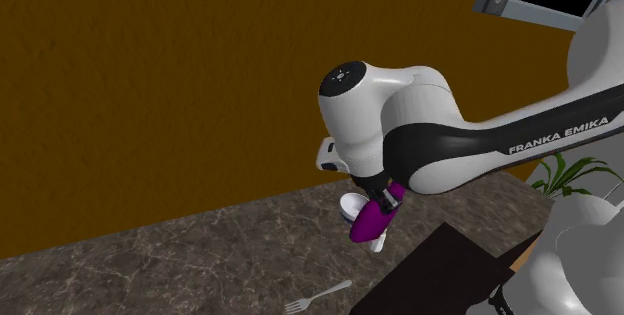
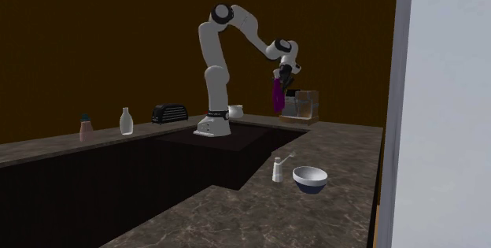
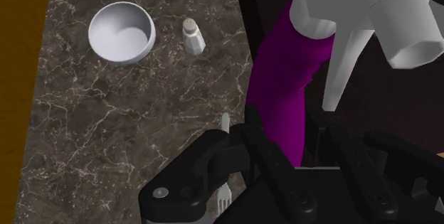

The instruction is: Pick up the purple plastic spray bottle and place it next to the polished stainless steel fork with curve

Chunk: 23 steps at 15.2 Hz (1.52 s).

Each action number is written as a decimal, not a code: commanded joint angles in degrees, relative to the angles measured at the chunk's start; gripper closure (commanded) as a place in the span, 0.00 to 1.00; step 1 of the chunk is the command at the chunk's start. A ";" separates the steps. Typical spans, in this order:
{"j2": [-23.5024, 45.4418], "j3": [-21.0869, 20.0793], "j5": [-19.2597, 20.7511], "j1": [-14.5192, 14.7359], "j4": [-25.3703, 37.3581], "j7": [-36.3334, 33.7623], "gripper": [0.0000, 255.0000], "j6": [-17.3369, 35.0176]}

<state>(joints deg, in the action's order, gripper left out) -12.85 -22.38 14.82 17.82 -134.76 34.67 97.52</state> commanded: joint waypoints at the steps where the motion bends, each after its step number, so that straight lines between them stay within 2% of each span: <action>1: 2.02 -2.04 -1.21 1.33 2.51 -2.92 1.00 -1.54; 7: 10.10 -7.14 -2.62 4.72 11.41 -11.44 1.00 -5.40; 14: 22.50 -11.57 -1.49 10.07 25.11 -22.02 1.00 -10.81; 23: 25.69 -11.12 0.12 10.45 21.59 -24.07 1.00 -4.92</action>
<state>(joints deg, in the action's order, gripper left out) 12.53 -33.57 14.73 28.27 -112.72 10.79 91.88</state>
